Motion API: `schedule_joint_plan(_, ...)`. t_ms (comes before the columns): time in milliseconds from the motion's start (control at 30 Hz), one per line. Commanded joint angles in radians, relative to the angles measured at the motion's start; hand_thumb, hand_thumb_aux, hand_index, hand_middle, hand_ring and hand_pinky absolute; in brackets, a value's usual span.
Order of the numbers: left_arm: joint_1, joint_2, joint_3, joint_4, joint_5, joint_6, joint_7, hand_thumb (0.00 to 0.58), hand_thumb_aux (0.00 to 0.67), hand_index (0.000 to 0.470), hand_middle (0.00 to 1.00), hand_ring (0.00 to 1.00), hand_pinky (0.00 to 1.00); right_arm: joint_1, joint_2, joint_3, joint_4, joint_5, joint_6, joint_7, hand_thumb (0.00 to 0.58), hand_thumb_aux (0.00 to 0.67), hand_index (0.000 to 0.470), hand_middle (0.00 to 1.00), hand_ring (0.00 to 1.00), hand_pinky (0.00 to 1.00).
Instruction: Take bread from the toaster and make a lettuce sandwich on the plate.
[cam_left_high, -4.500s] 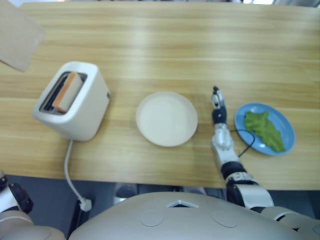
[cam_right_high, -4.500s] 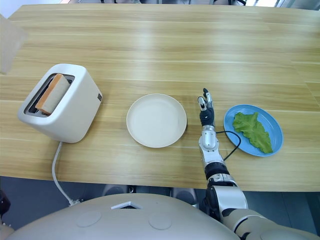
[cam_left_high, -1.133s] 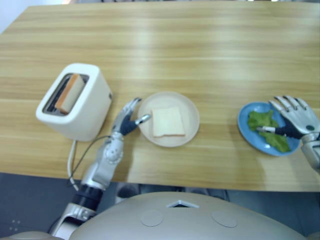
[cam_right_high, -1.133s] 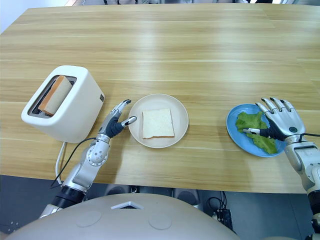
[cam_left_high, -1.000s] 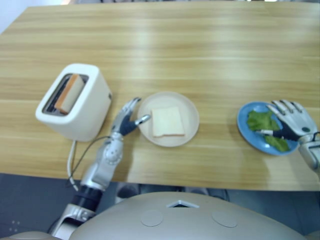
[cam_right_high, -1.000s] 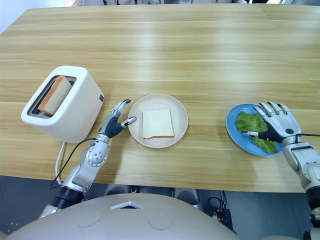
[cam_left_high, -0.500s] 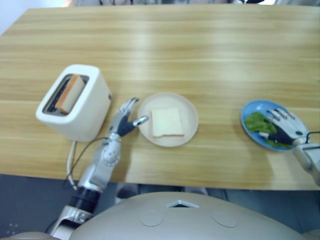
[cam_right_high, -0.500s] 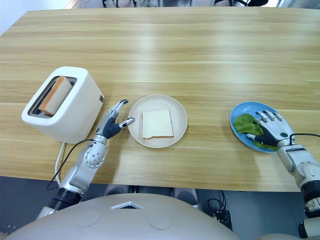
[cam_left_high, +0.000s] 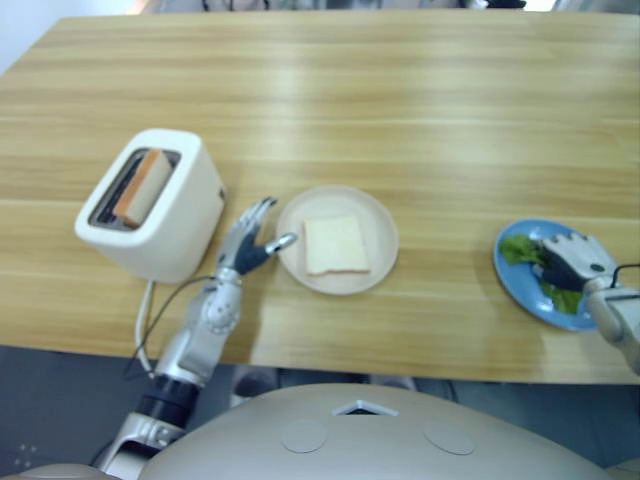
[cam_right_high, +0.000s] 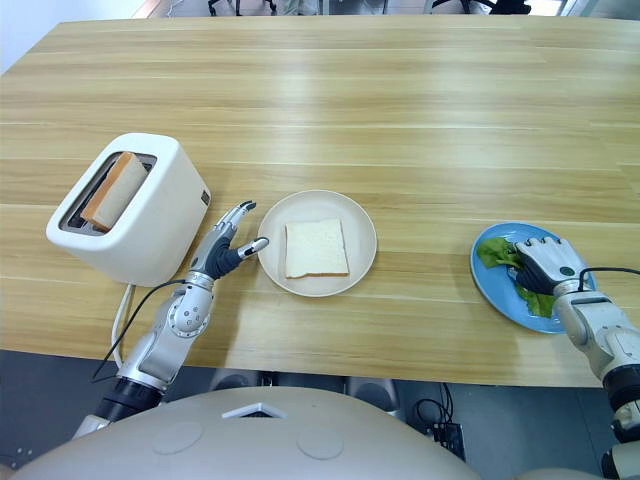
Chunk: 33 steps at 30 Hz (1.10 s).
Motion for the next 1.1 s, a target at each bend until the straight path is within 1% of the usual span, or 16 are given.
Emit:
schedule_joint_plan(33,0.002,0.002,-0.005,0.018,0.002,0.008,-0.001,0.000,0.000,0.000,0.00,0.00,0.00,0.041,-0.022,-0.053,-0.124,0.045,0.009,-0.005,0.580,0.670,0.460,1.00,1.00,1.00)
schedule_joint_plan(133,0.001,0.000,-0.005,0.024,-0.002,0.006,0.001,0.000,0.000,0.000,0.00,0.00,0.00,0.084,-0.022,-0.103,-0.276,0.063,0.038,0.013,0.580,0.670,0.460,1.00,1.00,1.00)
schedule_joint_plan(200,-0.002,-0.001,-0.005,0.029,-0.006,0.003,0.002,0.000,0.000,0.000,0.00,0.00,0.00,0.111,-0.008,-0.145,-0.414,0.067,0.063,0.037,0.580,0.670,0.460,1.00,1.00,1.00)
schedule_joint_plan(267,-0.005,-0.001,-0.003,0.034,-0.010,0.000,0.003,0.000,0.000,0.000,0.00,0.00,0.00,0.122,0.012,-0.171,-0.516,0.067,0.081,0.054,0.580,0.670,0.460,1.00,1.00,1.00)
schedule_joint_plan(333,-0.008,-0.003,-0.001,0.040,-0.017,-0.002,0.002,0.000,0.000,0.000,0.00,0.00,0.00,0.095,0.051,-0.173,-0.633,0.078,0.097,0.099,0.580,0.670,0.460,1.00,1.00,1.00)
schedule_joint_plan(433,-0.014,-0.007,0.000,0.052,-0.025,-0.006,0.003,0.000,0.000,0.000,0.00,0.00,0.00,-0.004,0.147,-0.097,-0.729,0.070,0.096,0.164,0.580,0.670,0.460,1.00,1.00,1.00)
schedule_joint_plan(500,-0.017,-0.009,-0.002,0.058,-0.025,-0.007,0.005,0.000,0.000,0.000,0.00,0.00,0.00,-0.093,0.231,-0.011,-0.718,0.046,0.080,0.207,0.580,0.670,0.460,1.00,1.00,1.00)
schedule_joint_plan(567,-0.020,-0.012,-0.007,0.062,-0.025,-0.007,0.005,0.000,0.000,0.000,0.00,0.00,0.00,-0.173,0.314,0.074,-0.664,0.020,0.058,0.233,0.580,0.670,0.460,1.00,1.00,1.00)
schedule_joint_plan(700,-0.025,-0.015,-0.016,0.062,-0.022,-0.007,-0.001,0.000,0.000,0.000,0.00,0.00,0.00,-0.302,0.446,0.210,-0.476,-0.023,0.017,0.241,0.580,0.670,0.460,1.00,1.00,1.00)
schedule_joint_plan(767,-0.029,-0.014,-0.021,0.063,-0.021,-0.006,-0.004,0.000,0.000,0.000,0.00,0.00,0.00,-0.348,0.488,0.259,-0.381,-0.037,-0.002,0.237,0.580,0.670,0.460,1.00,1.00,1.00)
schedule_joint_plan(933,-0.035,-0.012,-0.025,0.064,-0.021,-0.005,-0.007,0.000,0.000,0.000,0.00,0.00,0.00,-0.410,0.528,0.329,-0.209,-0.050,-0.036,0.230,0.580,0.670,0.460,1.00,1.00,1.00)
schedule_joint_plan(1100,-0.034,-0.010,-0.027,0.064,-0.021,-0.004,-0.010,0.000,0.000,0.000,0.00,0.00,0.00,-0.421,0.526,0.343,-0.162,-0.045,-0.059,0.220,0.580,0.670,0.460,1.00,1.00,1.00)
